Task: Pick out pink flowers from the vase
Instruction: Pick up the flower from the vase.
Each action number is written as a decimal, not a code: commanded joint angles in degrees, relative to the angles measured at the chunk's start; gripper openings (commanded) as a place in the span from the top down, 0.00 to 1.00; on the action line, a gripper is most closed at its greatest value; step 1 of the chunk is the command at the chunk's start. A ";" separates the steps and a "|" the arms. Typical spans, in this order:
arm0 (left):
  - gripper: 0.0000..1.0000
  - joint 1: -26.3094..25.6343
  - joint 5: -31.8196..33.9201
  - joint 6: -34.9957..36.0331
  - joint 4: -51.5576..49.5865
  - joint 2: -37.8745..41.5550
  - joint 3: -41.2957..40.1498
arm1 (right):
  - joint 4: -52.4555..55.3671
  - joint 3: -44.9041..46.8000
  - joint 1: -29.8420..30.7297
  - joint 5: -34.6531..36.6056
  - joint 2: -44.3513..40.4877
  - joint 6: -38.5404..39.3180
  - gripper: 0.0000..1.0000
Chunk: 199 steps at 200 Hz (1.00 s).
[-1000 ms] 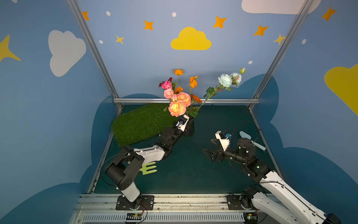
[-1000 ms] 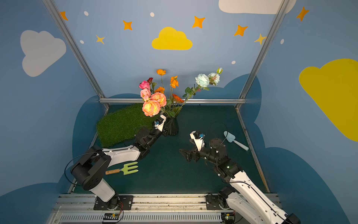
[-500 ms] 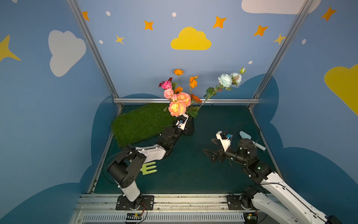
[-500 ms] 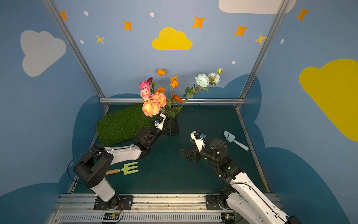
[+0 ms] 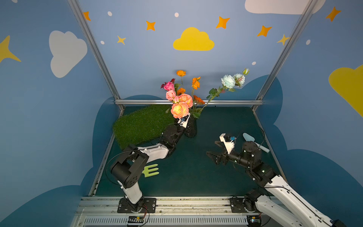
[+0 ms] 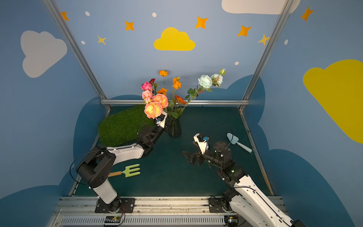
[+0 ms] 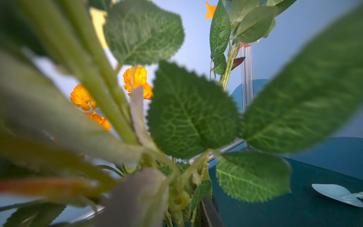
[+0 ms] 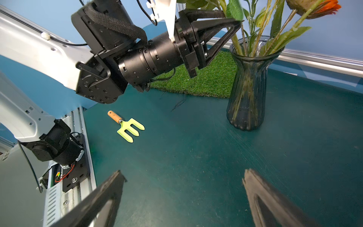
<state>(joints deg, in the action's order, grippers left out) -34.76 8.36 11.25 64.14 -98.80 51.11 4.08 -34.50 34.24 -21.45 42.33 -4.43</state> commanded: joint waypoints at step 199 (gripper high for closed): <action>0.90 1.01 -6.26 -3.75 2.28 -1.56 3.07 | 0.79 0.84 0.13 1.52 -1.70 0.65 0.03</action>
<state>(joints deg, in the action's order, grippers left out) -33.89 3.99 8.54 65.95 -100.44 52.82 4.69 -34.37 34.24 -20.12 40.77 -4.01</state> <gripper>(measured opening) 0.115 0.975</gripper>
